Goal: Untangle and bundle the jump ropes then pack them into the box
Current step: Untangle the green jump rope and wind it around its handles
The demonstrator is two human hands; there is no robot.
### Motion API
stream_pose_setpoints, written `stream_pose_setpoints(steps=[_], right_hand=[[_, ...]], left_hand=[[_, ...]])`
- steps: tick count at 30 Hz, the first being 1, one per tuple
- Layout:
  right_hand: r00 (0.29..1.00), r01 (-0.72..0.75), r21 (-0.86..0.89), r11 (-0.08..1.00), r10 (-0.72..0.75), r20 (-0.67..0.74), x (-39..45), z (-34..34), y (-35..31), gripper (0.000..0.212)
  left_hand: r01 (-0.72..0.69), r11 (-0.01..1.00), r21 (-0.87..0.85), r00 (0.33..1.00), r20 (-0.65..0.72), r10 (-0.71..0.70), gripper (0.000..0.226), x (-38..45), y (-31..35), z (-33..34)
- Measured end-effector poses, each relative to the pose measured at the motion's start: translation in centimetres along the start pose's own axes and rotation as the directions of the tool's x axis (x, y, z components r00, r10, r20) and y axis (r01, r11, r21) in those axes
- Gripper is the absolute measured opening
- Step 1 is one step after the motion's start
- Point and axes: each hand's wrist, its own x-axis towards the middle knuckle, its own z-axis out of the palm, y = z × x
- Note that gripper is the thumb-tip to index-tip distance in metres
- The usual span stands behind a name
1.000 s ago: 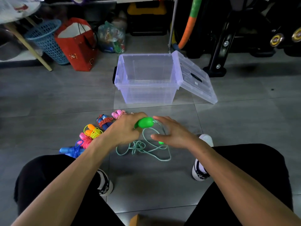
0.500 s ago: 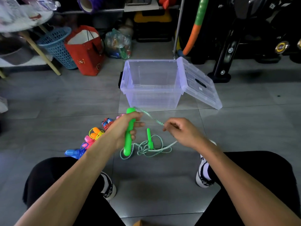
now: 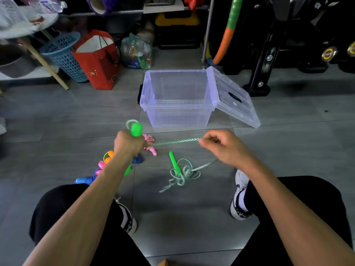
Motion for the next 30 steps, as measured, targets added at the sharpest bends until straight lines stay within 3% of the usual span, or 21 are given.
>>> stream_pose_setpoints(steps=[2, 3, 4, 7, 10, 11, 14, 17, 19, 21, 22, 23, 26, 28, 30], right_hand=[[0.999, -0.002, 0.052, 0.999, 0.004, -0.046, -0.1, -1.0, 0.0, 0.021], [0.999, 0.007, 0.053, 0.999, -0.004, -0.047, -0.1, -1.0, 0.1, 0.02], [0.999, 0.019, 0.032, 0.999, -0.018, -0.036, -0.1, -0.7, 0.1, 0.019], [0.997, 0.048, -0.055, 0.997, -0.044, 0.07, 0.4, 0.9, 0.5, 0.016], [0.989, 0.075, -0.038, 0.996, -0.07, 0.134, 0.7, 1.9, 0.2, 0.017], [0.99, 0.069, -0.022, 0.997, -0.066, 0.129, 0.7, 1.8, 0.1, 0.018], [0.995, 0.014, -0.001, 1.0, -0.014, 0.099, 0.5, 0.8, -0.1, 0.023], [0.998, -0.044, -0.007, 0.999, 0.044, 0.047, 0.4, -0.9, 0.2, 0.029], [0.999, -0.045, 0.011, 0.999, 0.045, 0.018, 0.3, -1.5, 0.6, 0.029], [0.998, -0.043, 0.015, 0.999, 0.042, 0.036, 0.1, -1.5, 0.8, 0.027], [0.998, -0.037, 0.011, 0.999, 0.037, 0.057, 0.1, -1.1, 0.8, 0.027], [0.996, -0.028, -0.002, 1.0, 0.028, 0.08, 0.1, -0.8, 0.7, 0.026], [0.991, 0.007, -0.041, 0.999, -0.002, 0.137, 0.4, 0.6, 0.1, 0.024], [0.988, 0.029, -0.01, 1.0, -0.027, 0.151, 0.6, 1.6, -0.3, 0.024], [0.987, 0.024, 0.027, 0.999, -0.029, 0.161, 0.7, 2.1, -0.5, 0.025]], left_hand=[[-0.142, 0.922, 0.361, 0.987, 0.127, 0.102, 0.005, -1.1, -0.1, 0.3], [-0.214, 0.886, 0.412, 0.974, 0.159, 0.162, 0.004, -1.9, 0.1, 0.7], [-0.282, 0.882, 0.377, 0.956, 0.187, 0.226, 0.004, -2.5, 0.4, 1.2], [-0.341, 0.935, -0.093, 0.868, 0.35, 0.351, 0.015, -4.8, 2.1, 2.4], [-0.408, 0.895, -0.181, 0.762, 0.471, 0.443, 0.009, -6.8, 3.1, 3.1], [-0.406, 0.895, -0.187, 0.763, 0.47, 0.444, 0.005, -6.9, 3.2, 3.2], [-0.306, 0.927, -0.216, 0.847, 0.383, 0.369, 0.02, -5.6, 2.9, 2.9], [-0.079, 0.95, -0.301, 0.963, 0.224, 0.151, 0.018, -3.4, 2.3, 1.5], [-0.041, 0.994, -0.097, 0.985, 0.164, 0.057, 0.019, -2.1, 1.3, 0.5], [-0.159, 0.958, 0.24, 0.973, 0.201, 0.111, 0.015, -1.6, 0.3, 0.3], [-0.231, 0.921, 0.313, 0.959, 0.233, 0.161, 0.018, -1.8, 0.2, 0.6], [-0.309, 0.909, 0.278, 0.933, 0.276, 0.232, 0.022, -2.2, 0.3, 1.2], [-0.373, 0.917, -0.14, 0.813, 0.426, 0.396, 0.025, -4.6, 1.5, 2.7], [-0.419, 0.888, -0.189, 0.738, 0.499, 0.454, 0.019, -6.0, 2.3, 3.0], [-0.381, 0.905, -0.19, 0.773, 0.472, 0.425, 0.013, -6.0, 2.4, 3.2]])
